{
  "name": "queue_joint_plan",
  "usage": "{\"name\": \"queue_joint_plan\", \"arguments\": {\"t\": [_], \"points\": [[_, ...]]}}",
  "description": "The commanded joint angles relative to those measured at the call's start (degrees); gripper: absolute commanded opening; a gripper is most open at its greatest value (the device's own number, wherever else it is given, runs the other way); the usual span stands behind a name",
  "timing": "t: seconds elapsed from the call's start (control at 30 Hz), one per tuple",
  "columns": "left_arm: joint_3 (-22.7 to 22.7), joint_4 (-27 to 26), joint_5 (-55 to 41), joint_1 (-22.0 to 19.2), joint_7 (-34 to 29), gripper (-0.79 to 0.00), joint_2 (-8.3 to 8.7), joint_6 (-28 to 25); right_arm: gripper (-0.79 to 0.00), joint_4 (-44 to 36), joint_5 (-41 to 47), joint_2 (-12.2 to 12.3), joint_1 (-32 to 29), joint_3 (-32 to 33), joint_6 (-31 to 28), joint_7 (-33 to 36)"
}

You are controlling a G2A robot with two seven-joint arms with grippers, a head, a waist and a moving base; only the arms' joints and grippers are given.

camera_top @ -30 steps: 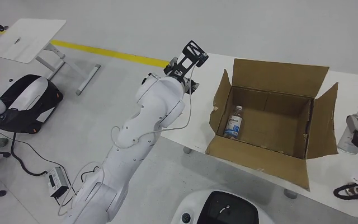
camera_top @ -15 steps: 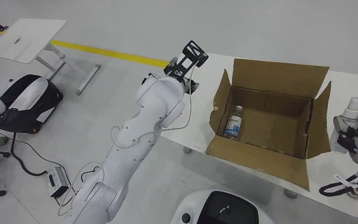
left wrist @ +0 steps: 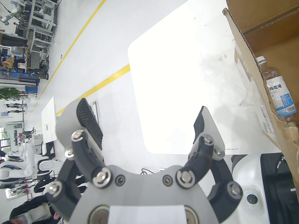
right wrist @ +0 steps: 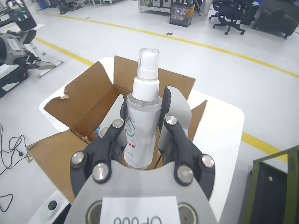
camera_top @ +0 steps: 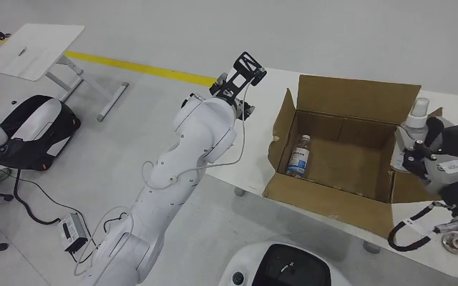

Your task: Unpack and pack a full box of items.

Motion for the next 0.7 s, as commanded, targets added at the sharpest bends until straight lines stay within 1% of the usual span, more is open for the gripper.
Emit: {"name": "queue_joint_plan", "arguments": {"t": [0.0, 0.07, 0.13, 0.2, 0.37, 0.57, 0.67], "points": [[0.00, 0.00, 0.00, 0.00, 0.00, 0.000, 0.00, 0.00, -0.785, 0.00, -2.67, -0.28, 0.70, -3.14, 1.32, 0.29], [0.00, 0.00, 0.00, 0.00, 0.00, 0.000, 0.00, 0.00, -0.785, 0.74, -6.50, -0.53, 0.76, -5.77, 3.11, 1.07], [0.00, 0.00, 0.00, 0.00, 0.00, 0.000, 0.00, 0.00, -0.785, 4.39, -11.96, -0.81, 1.40, -8.54, 4.50, 1.65], [0.00, 0.00, 0.00, 0.00, 0.00, 0.000, 0.00, 0.00, -0.785, 9.12, -15.00, -1.34, 2.50, -11.29, 6.61, 1.55], [0.00, 0.00, 0.00, 0.00, 0.00, 0.000, 0.00, 0.00, -0.785, 20.24, -21.98, -2.86, 7.20, -17.78, 8.11, 3.17], [0.00, 0.00, 0.00, 0.00, 0.00, 0.000, 0.00, 0.00, -0.785, 31.32, -18.88, -5.24, 11.78, -22.40, 10.13, 3.89], [0.00, 0.00, 0.00, 0.00, 0.00, 0.000, 0.00, 0.00, -0.785, 34.86, -18.04, -6.31, 13.90, -24.03, 11.02, 5.53]]}}
